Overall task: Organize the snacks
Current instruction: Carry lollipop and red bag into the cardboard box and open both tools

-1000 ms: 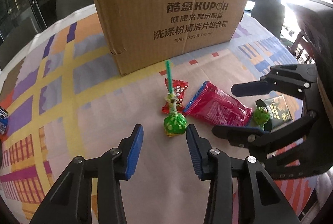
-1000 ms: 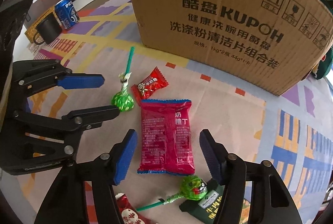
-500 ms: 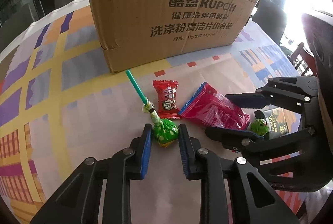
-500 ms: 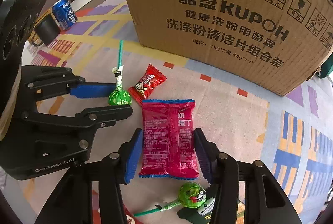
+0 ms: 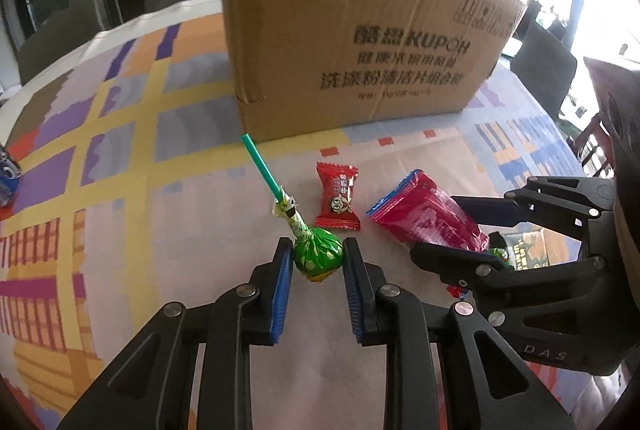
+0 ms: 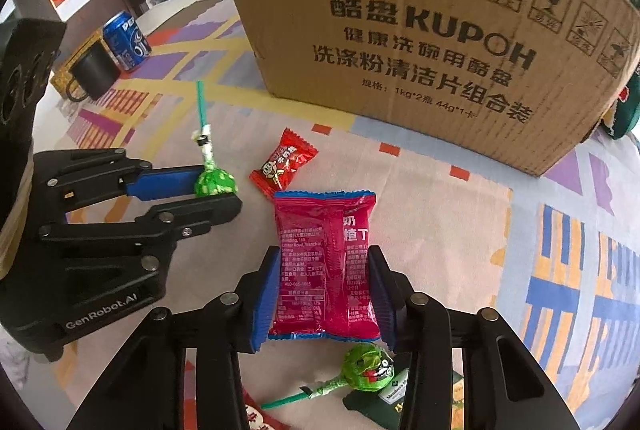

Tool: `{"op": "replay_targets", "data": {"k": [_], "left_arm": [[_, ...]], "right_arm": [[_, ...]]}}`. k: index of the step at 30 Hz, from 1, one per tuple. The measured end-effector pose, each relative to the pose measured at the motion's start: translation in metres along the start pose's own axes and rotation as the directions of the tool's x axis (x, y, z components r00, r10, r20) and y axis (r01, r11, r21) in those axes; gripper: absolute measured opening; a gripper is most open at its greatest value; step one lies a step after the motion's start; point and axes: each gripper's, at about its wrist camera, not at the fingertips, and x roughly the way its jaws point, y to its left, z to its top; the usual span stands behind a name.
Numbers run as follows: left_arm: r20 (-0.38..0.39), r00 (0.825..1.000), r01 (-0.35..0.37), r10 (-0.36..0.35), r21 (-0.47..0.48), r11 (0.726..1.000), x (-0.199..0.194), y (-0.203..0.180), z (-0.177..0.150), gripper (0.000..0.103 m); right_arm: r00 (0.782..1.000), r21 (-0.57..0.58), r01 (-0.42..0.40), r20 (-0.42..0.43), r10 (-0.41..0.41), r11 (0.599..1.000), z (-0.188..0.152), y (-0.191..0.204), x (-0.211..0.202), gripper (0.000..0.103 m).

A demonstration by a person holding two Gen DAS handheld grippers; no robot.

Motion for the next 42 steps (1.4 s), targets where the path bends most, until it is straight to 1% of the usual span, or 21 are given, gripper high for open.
{"op": "replay_targets", "data": {"k": [9,19,25,31,37,42], "left_arm": [[0.087,0.995,-0.035,0.039,-0.050,0.998,-0.039,-0.001,0.005,0.026],[0.188,0.981,-0.045,0.054,-0.048,0.998,-0.079,-0.018,0.016,0.026],[0.242,0.969,-0.049,0.057,-0.039,0.998,-0.101,-0.028,0.022,0.026],[0.299,0.952,-0.058,0.060,-0.018,0.998,-0.122,-0.041,0.029,0.026],[0.335,0.939,-0.074,0.074,-0.012,0.997,-0.133,-0.047,0.041,0.026],[0.361,0.929,-0.085,0.084,-0.013,0.996,-0.139,-0.048,0.054,0.026]], "right_arm": [[0.997,0.019,-0.005,0.081,0.004,1.000,0.005,-0.001,-0.029,0.043],[0.981,0.025,0.000,0.193,-0.005,1.000,0.009,-0.003,-0.073,0.043],[0.967,0.026,-0.001,0.254,-0.006,1.000,0.010,-0.006,-0.098,0.043],[0.948,0.035,-0.005,0.317,-0.007,0.999,0.010,-0.012,-0.123,0.043],[0.929,0.045,-0.006,0.369,-0.011,0.999,0.009,-0.020,-0.145,0.043],[0.915,0.059,-0.009,0.403,-0.016,0.998,0.018,-0.025,-0.154,0.043]]}}
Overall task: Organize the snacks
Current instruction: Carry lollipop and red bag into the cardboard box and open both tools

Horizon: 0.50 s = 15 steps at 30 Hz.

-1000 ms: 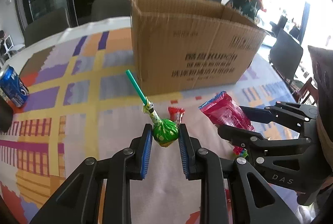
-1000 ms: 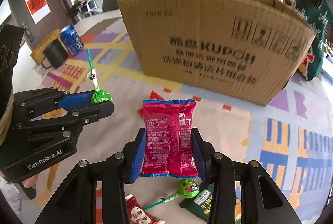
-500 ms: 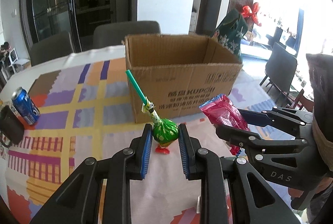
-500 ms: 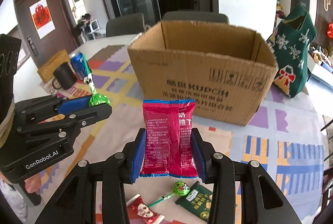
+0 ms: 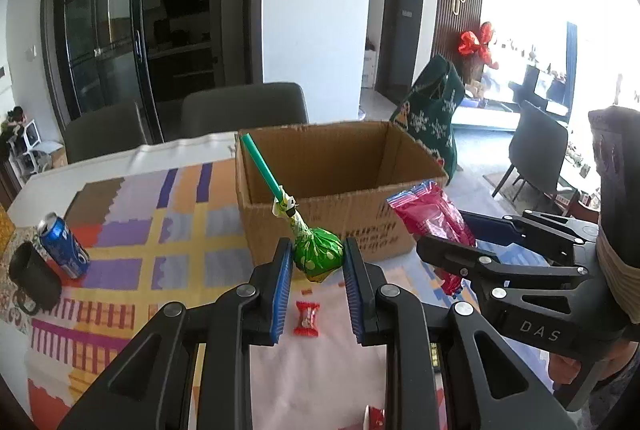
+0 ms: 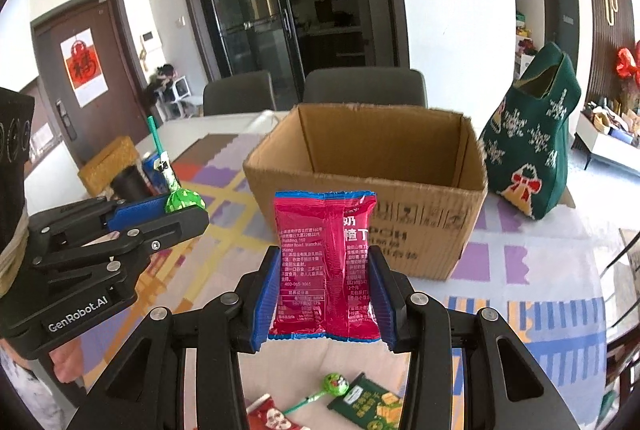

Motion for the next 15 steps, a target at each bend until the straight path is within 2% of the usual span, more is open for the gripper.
{"op": "replay_targets", "data": {"k": [15], "left_arm": [[0.030,0.999,-0.025,0.025,0.024,0.999,0.016,0.003,0.039,0.026]], "right_arm": [[0.997,0.009,0.030,0.071,-0.031,0.999,0.041,-0.017,0.004,0.043]]}}
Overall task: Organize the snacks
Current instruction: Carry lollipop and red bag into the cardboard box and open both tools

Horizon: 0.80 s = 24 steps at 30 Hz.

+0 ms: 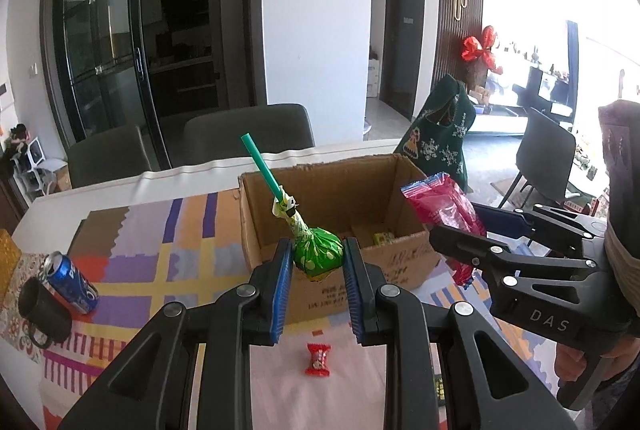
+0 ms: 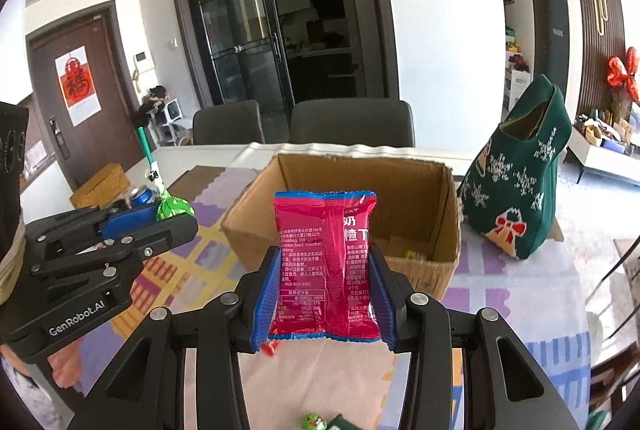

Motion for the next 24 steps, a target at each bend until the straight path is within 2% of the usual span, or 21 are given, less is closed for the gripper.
{"op": "replay_targets", "data": {"k": [9,24], "left_arm": [[-0.023,1.000,-0.006,0.006,0.002,1.000,0.027,0.007,0.017,0.026],[-0.085,0.996,-0.017,0.015,-0.022,1.000,0.077,0.024,0.037,0.026]], "right_arm": [[1.000,-0.021,0.029,0.006,-0.029,0.999,0.019,-0.008,0.014,0.043],[0.998,-0.024,0.043,-0.040,-0.044,0.999,0.044,-0.023,0.058,0.043]]}}
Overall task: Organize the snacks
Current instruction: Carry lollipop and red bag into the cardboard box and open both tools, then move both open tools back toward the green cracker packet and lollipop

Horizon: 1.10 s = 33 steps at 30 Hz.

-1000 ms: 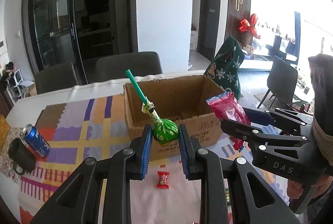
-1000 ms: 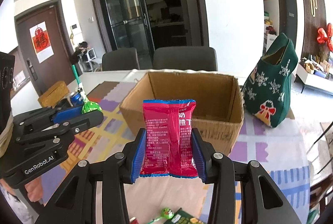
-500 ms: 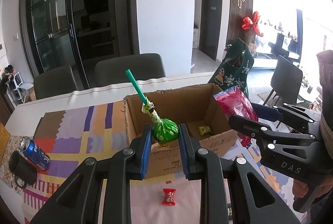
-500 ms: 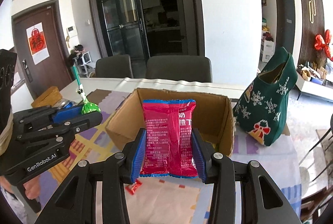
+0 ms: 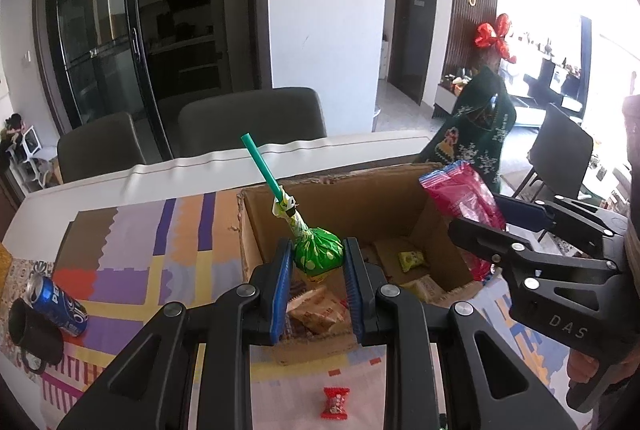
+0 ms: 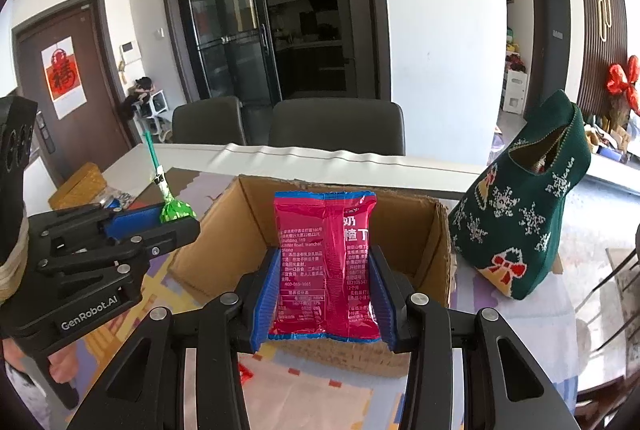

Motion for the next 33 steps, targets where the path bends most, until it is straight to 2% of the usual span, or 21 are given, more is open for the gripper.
{"op": "replay_targets", "data": {"k": [2,4,5,6,8,11,21,33], "left_arm": [[-0.003,1.000,-0.012,0.012,-0.003,1.000,0.005,0.002,0.001,0.028],[-0.012,0.999,-0.033,0.033,-0.011,0.999,0.008,0.003,0.001,0.044],[-0.014,0.999,-0.038,0.038,-0.016,0.999,0.007,0.004,0.000,0.054],[-0.008,0.999,-0.041,0.040,-0.023,0.999,0.005,0.005,-0.001,0.055],[-0.003,0.999,-0.042,0.042,-0.015,0.999,0.000,0.002,-0.005,0.056],[0.006,0.999,-0.054,0.054,0.008,0.999,-0.010,-0.006,-0.012,0.060],[0.036,0.999,-0.019,0.018,0.035,0.999,-0.052,-0.031,-0.035,0.066],[0.020,1.000,0.009,-0.011,0.066,0.998,-0.086,-0.062,-0.072,0.067]], "right_arm": [[1.000,0.000,0.010,-0.002,-0.010,1.000,0.002,-0.001,0.004,0.043],[1.000,0.002,0.025,0.002,-0.026,1.000,0.004,-0.002,0.007,0.045],[0.999,0.000,0.041,0.004,-0.041,0.999,0.004,-0.001,0.007,0.051],[0.998,-0.006,0.065,0.008,-0.065,0.998,0.004,0.000,0.007,0.060],[0.996,-0.009,0.090,0.024,-0.090,0.996,0.002,0.001,0.002,0.067],[0.994,-0.023,0.099,0.042,-0.098,0.995,-0.005,0.004,-0.008,0.067],[0.997,-0.036,0.062,0.055,-0.060,0.997,-0.031,0.004,-0.046,0.067],[0.999,-0.108,0.043,0.036,-0.039,0.993,-0.070,0.011,-0.086,0.067]]}}
